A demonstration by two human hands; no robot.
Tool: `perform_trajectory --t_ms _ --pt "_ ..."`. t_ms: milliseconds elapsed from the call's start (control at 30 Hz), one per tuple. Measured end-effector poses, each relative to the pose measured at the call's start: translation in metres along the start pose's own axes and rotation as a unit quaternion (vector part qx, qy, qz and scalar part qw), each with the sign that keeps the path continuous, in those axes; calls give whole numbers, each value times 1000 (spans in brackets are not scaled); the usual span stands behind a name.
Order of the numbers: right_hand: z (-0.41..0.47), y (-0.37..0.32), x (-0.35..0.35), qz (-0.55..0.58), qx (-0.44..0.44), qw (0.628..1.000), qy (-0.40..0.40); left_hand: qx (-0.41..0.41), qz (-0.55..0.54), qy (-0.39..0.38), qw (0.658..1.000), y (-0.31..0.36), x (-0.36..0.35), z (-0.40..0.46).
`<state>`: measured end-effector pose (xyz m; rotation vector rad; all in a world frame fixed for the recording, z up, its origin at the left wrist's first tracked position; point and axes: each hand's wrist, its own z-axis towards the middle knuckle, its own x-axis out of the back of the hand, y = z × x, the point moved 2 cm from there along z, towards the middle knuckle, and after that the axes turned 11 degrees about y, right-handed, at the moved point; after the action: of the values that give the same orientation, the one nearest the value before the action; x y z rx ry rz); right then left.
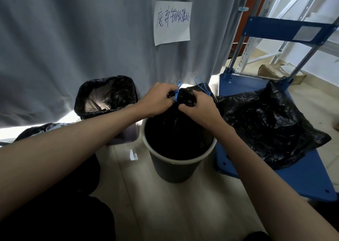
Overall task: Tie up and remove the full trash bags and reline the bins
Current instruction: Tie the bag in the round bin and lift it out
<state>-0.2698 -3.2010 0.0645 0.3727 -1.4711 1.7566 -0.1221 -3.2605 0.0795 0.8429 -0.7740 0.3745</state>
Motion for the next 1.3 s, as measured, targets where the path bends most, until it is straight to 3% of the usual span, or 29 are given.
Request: perform_trajectory --t_ms 233,433,700,900,1067,1300 --pt "11 -17 21 -46 15 997 59 11 -35 37 999 14 10 20" --pt "16 -40 52 -7 31 987 157 -15 -81 112 990 43 32 38" --pt "20 -72 78 10 40 983 178 10 -188 66 980 54 58 50" --pt "25 -97 96 28 37 976 212 -8 -227 152 962 62 71 60" --pt "30 -111 107 61 30 966 251 92 -208 106 968 60 76 52" --pt "37 -111 115 113 -14 960 255 94 -195 5 976 65 79 38"
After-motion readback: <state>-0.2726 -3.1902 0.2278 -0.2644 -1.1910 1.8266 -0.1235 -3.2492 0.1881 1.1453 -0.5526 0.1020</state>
